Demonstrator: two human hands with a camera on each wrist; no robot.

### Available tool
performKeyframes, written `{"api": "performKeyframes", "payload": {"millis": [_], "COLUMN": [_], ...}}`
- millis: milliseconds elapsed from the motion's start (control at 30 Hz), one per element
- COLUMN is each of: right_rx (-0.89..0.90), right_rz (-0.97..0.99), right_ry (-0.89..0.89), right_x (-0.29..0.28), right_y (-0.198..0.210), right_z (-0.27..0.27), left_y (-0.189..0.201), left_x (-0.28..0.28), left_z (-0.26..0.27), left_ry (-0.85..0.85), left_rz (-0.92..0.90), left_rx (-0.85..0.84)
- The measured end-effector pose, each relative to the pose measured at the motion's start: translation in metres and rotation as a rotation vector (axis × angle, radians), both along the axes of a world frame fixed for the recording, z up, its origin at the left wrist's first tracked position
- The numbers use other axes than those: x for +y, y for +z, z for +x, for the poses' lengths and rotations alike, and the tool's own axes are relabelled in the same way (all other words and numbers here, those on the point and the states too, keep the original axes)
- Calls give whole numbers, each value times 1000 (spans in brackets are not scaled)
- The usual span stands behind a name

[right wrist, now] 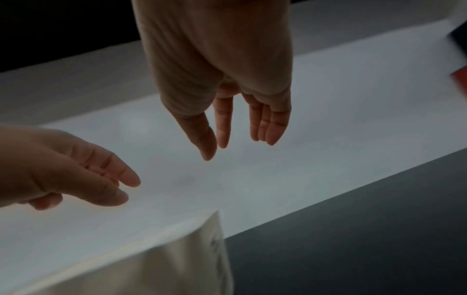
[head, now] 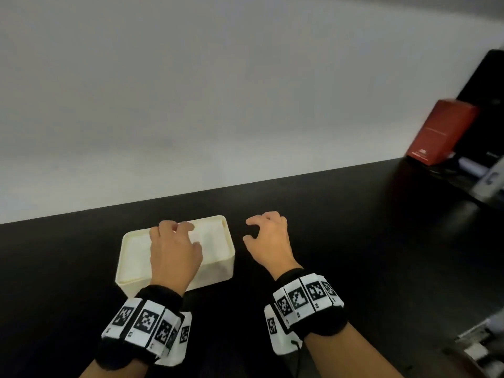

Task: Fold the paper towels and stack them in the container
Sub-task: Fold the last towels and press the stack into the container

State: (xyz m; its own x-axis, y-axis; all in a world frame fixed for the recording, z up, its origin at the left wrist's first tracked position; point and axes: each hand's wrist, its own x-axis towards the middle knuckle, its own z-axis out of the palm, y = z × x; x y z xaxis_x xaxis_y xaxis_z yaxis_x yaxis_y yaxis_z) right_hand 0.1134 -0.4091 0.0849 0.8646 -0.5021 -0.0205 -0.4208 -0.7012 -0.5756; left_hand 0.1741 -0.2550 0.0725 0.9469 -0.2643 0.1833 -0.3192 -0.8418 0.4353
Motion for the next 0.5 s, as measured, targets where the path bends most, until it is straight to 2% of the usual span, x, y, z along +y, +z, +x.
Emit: {"api": "performKeyframes", "payload": {"millis": [100,200,400,500], "right_rx": [-77,-134,-103,-36], "right_rz": [43,88,253,358], "right_ry": [-121,-307,-700,-849], "right_x": [-36,-74,-118,-123], "right_y": [4,-9,-66,-99], "right_z": [-58,-127,-271,-329], "left_y": [2,-6,-48,-77], "left_x": [-43,-87,-153,-168], "left_z": [-48,-107,-221,-265], "left_ry": [-172,-374,-643,-703], "left_rz": [-181,-307,-344,-258], "left_rx": [34,116,413,585]}}
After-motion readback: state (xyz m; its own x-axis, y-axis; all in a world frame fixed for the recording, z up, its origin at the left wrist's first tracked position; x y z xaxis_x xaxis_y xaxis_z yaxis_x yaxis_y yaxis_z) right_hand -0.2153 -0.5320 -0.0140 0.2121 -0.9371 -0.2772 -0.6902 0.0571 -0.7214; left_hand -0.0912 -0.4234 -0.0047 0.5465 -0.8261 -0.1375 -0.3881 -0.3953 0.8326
